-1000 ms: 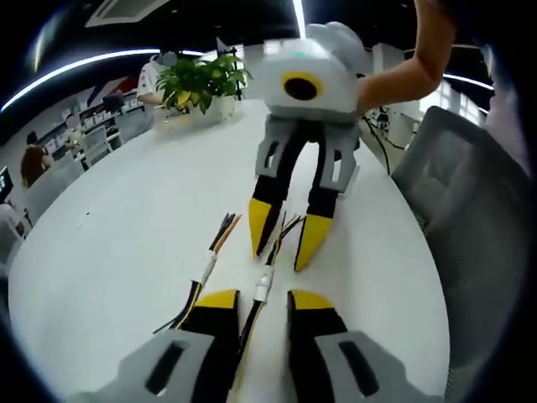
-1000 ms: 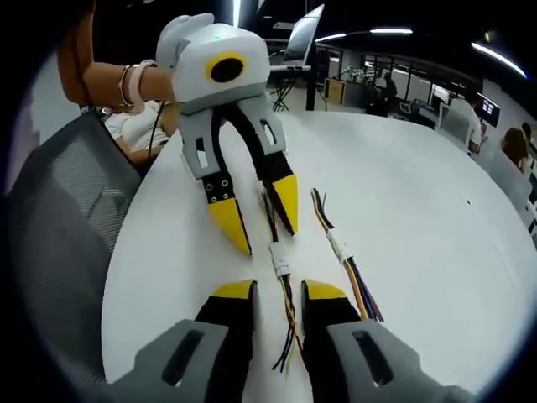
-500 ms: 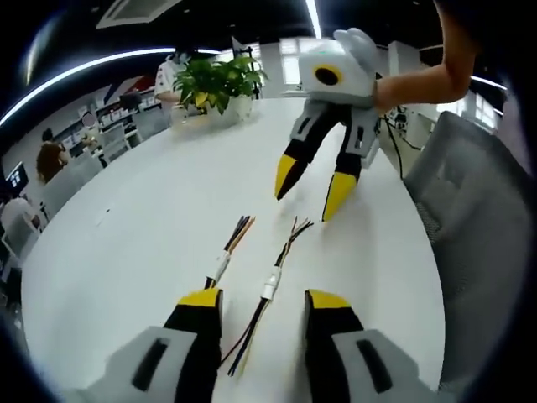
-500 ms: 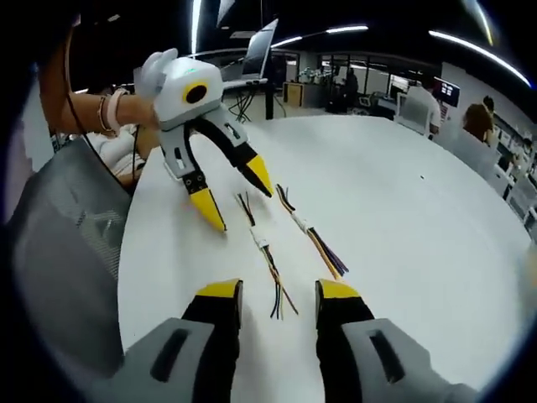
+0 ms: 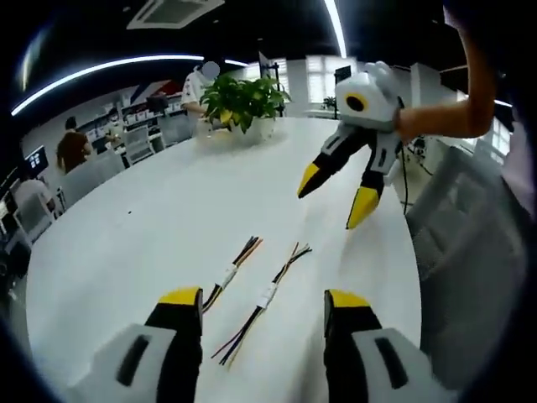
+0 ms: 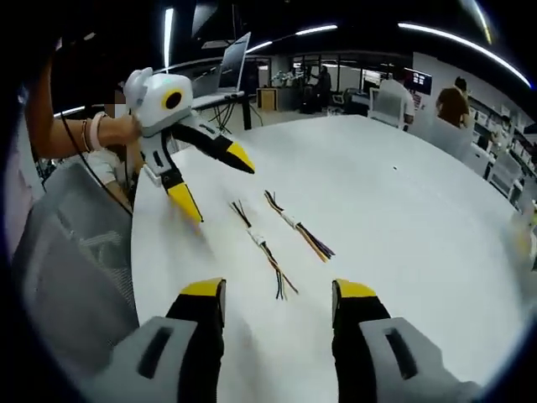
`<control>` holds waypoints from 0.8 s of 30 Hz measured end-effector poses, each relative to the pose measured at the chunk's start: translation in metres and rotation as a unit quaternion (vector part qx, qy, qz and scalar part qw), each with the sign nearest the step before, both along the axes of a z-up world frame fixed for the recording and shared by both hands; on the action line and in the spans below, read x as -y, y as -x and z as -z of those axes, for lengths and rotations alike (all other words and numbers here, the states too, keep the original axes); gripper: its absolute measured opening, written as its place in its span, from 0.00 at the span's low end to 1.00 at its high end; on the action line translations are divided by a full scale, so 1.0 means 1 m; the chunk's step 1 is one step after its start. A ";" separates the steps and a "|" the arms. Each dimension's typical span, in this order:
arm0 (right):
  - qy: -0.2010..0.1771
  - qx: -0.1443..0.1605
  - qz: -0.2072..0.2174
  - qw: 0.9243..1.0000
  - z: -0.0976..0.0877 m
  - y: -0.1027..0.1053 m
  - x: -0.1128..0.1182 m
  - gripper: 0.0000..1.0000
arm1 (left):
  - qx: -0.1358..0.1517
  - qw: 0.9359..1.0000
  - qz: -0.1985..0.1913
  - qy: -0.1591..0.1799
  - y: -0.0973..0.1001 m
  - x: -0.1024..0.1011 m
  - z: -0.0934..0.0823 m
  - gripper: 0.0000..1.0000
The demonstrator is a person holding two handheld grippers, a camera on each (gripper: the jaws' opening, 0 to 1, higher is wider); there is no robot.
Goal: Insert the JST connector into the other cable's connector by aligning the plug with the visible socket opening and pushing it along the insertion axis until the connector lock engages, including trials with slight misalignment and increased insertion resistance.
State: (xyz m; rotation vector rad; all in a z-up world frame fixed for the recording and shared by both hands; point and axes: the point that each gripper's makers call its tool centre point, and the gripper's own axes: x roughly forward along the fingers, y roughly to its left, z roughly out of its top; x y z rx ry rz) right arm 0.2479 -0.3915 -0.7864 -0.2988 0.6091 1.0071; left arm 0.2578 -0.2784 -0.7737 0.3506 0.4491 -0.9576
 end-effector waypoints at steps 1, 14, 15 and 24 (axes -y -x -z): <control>-0.004 0.000 0.002 1.000 -0.002 0.001 0.000 0.50 | 0.002 1.000 0.001 0.006 0.002 0.001 -0.003 0.56; -0.046 0.020 0.056 0.997 -0.041 0.015 0.007 0.62 | -0.009 0.999 -0.040 0.029 0.028 -0.012 -0.019 0.75; -0.050 0.022 0.059 0.997 -0.043 0.018 0.007 0.62 | -0.007 0.999 -0.041 0.029 0.030 -0.013 -0.020 0.76; -0.062 0.030 0.073 0.995 -0.051 0.029 0.008 0.72 | -0.003 0.997 -0.072 0.033 0.046 -0.021 -0.031 0.89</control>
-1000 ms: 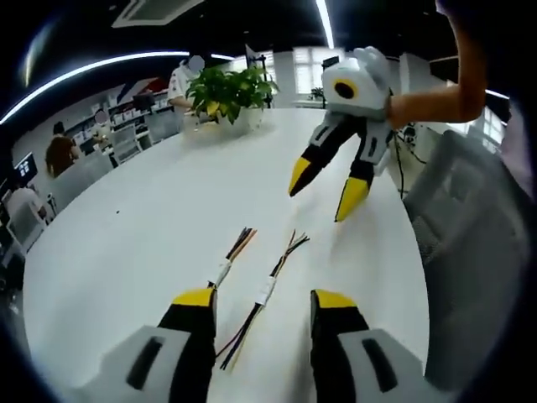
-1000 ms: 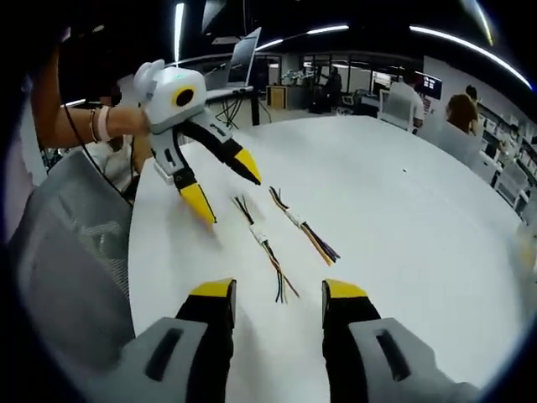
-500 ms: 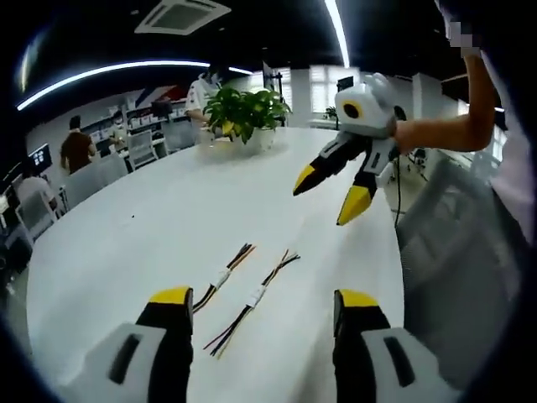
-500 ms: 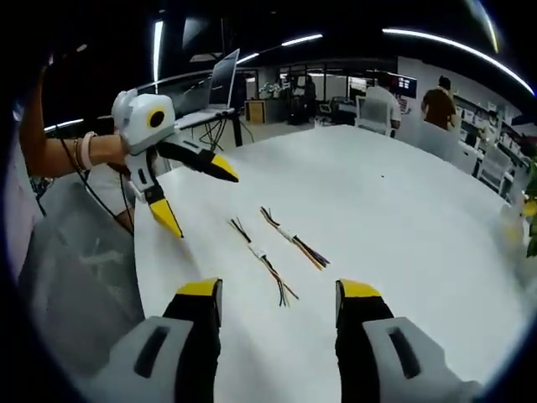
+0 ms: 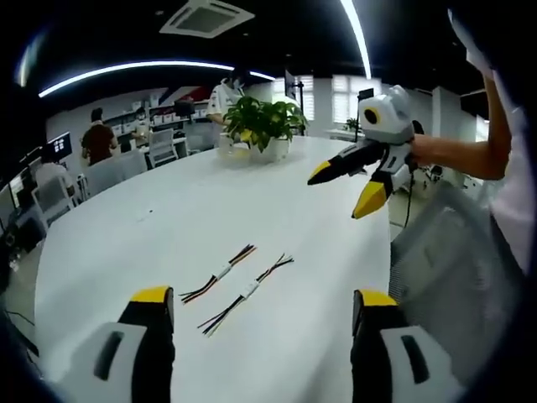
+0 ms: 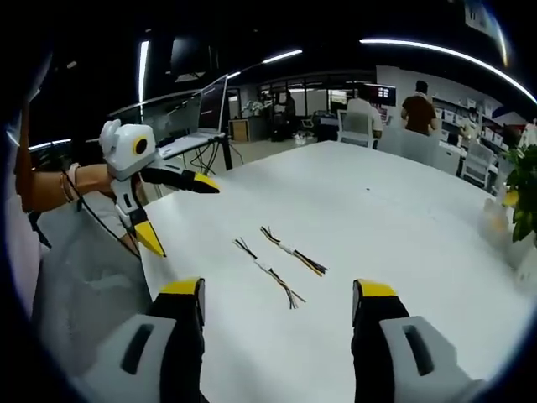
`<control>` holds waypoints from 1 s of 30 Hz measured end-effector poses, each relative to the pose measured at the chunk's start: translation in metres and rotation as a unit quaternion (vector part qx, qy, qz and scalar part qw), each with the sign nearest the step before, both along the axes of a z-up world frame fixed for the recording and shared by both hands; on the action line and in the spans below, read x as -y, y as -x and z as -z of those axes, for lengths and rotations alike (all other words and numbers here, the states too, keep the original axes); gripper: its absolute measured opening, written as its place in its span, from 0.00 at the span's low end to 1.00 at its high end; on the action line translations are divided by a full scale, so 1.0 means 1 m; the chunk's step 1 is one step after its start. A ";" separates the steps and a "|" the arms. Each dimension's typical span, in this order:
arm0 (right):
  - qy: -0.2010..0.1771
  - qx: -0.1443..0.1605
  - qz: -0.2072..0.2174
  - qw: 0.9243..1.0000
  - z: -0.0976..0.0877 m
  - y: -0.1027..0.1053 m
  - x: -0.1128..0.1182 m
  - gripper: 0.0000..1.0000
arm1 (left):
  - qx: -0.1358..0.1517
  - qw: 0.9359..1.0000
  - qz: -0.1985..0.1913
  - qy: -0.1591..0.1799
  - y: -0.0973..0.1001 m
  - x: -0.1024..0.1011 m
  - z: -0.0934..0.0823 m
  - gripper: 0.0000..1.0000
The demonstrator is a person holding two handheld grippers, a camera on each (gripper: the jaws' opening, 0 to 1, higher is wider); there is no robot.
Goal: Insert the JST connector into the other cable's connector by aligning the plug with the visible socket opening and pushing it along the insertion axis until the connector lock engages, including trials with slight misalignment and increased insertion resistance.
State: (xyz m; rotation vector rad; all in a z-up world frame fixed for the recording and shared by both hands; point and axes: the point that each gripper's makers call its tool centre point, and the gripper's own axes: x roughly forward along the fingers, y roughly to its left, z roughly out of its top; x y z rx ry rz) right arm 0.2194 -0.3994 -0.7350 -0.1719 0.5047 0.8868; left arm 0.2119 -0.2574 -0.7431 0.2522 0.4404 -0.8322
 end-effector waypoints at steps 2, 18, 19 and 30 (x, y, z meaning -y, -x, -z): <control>0.009 0.014 -0.004 1.000 -0.002 0.003 0.001 0.75 | -0.001 1.000 -0.009 0.008 0.002 -0.002 -0.003 0.92; -0.007 0.038 0.003 0.999 -0.011 0.029 0.003 0.92 | -0.009 0.997 -0.052 0.049 0.033 -0.013 -0.015 0.99; -0.014 0.033 0.007 0.999 -0.011 0.031 0.003 0.93 | -0.012 0.997 -0.057 0.055 0.034 -0.013 -0.015 0.99; -0.017 0.002 -0.008 1.000 0.007 0.051 -0.007 1.00 | -0.050 0.995 -0.069 0.044 0.061 -0.014 0.004 0.99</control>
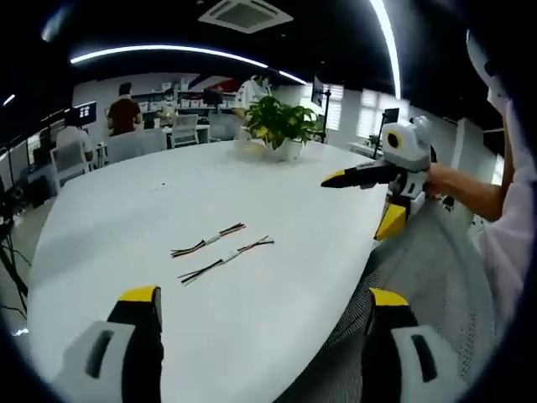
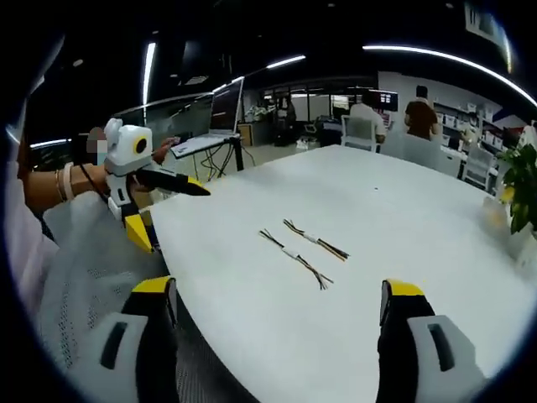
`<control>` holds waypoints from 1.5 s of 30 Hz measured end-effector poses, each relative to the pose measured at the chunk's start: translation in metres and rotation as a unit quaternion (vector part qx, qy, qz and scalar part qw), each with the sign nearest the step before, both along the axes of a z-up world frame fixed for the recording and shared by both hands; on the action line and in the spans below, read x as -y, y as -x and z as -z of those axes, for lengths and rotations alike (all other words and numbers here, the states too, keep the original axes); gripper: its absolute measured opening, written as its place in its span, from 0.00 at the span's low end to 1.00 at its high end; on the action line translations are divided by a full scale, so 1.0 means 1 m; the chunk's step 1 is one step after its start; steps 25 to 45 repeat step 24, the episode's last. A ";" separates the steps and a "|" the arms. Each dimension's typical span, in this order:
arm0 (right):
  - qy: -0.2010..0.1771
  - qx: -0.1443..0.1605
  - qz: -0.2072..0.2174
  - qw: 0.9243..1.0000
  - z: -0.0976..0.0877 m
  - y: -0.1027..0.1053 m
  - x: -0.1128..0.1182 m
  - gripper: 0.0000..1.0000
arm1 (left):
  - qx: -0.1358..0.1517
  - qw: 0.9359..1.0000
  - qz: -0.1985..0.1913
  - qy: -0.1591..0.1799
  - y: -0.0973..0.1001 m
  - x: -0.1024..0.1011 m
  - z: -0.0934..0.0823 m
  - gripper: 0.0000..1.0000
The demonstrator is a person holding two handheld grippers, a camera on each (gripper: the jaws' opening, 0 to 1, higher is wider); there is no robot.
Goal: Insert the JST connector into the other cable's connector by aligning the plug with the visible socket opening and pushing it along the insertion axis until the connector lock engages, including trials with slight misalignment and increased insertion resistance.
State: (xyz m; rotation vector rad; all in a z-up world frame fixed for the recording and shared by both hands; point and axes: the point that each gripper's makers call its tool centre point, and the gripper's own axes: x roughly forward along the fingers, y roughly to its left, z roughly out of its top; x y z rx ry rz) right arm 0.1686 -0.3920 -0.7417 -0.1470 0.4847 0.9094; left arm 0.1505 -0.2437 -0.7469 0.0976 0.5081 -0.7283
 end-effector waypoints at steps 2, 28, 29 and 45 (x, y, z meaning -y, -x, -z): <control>-0.003 -0.012 0.006 1.000 0.004 0.000 -0.002 1.00 | 0.005 1.000 -0.012 0.012 0.001 0.001 -0.002 0.99; 0.021 -0.014 0.014 1.000 0.012 0.006 0.006 1.00 | -0.030 0.999 -0.032 0.014 -0.003 0.002 0.003 0.99; 0.021 -0.014 0.014 1.000 0.012 0.006 0.006 1.00 | -0.030 0.999 -0.032 0.014 -0.003 0.002 0.003 0.99; 0.021 -0.014 0.014 1.000 0.012 0.006 0.006 1.00 | -0.030 0.999 -0.032 0.014 -0.003 0.002 0.003 0.99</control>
